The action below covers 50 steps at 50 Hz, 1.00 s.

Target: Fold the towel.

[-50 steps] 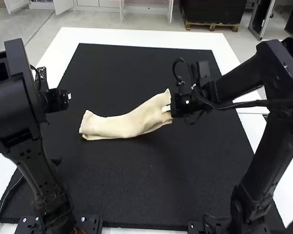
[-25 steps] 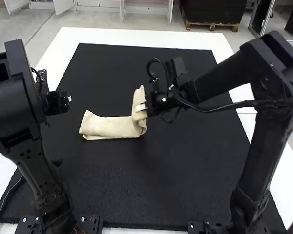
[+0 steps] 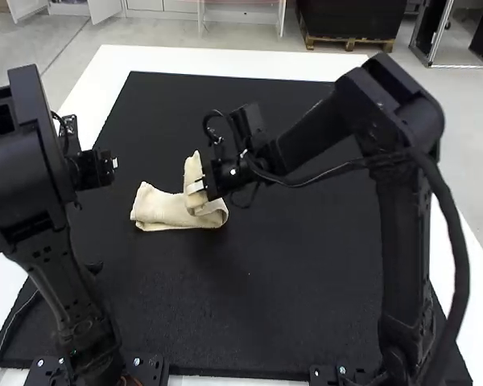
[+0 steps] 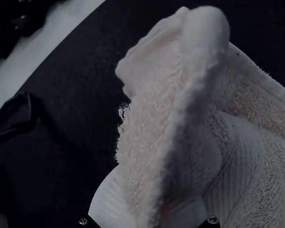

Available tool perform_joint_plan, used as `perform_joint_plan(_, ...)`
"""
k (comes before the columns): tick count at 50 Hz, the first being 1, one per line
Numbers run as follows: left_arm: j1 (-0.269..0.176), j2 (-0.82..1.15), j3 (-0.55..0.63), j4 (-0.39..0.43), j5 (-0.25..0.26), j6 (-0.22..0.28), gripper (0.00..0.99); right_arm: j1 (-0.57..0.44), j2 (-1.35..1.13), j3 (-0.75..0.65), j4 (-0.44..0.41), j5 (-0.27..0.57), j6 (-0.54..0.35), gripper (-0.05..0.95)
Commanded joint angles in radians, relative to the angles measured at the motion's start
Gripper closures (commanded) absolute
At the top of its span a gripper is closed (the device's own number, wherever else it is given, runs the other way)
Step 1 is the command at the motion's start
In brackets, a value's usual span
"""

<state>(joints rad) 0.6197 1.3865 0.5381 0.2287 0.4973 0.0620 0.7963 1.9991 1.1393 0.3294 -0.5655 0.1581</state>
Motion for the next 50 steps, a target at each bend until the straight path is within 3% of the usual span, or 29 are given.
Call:
perform_joint_plan(1,-0.006,-0.027,-0.003,0.006,-0.002,-0.005,0.026,0.029,0.027,0.073,0.019,-0.024,0.017,0.92)
perform_joint_plan(39,-0.006,-0.029,-0.003,0.001,0.003,-0.008,0.026,0.092,0.263,0.389,0.026,-0.043,0.060,0.91)
perform_joint_plan(42,-0.006,-0.029,-0.006,0.001,0.003,-0.008,0.026,0.092,0.267,0.395,0.026,-0.043,0.064,0.86)
perform_joint_plan(45,-0.006,-0.029,-0.007,0.001,0.003,-0.008,0.026,0.087,0.267,0.395,0.026,-0.043,0.070,0.64)
perform_joint_plan(47,-0.006,-0.029,-0.010,0.001,0.003,-0.007,0.026,0.086,0.263,0.395,0.026,-0.043,0.078,0.41)
perform_joint_plan(50,-0.006,-0.029,-0.017,0.006,0.003,-0.008,0.026,0.084,0.251,0.395,0.019,-0.043,0.077,0.26)
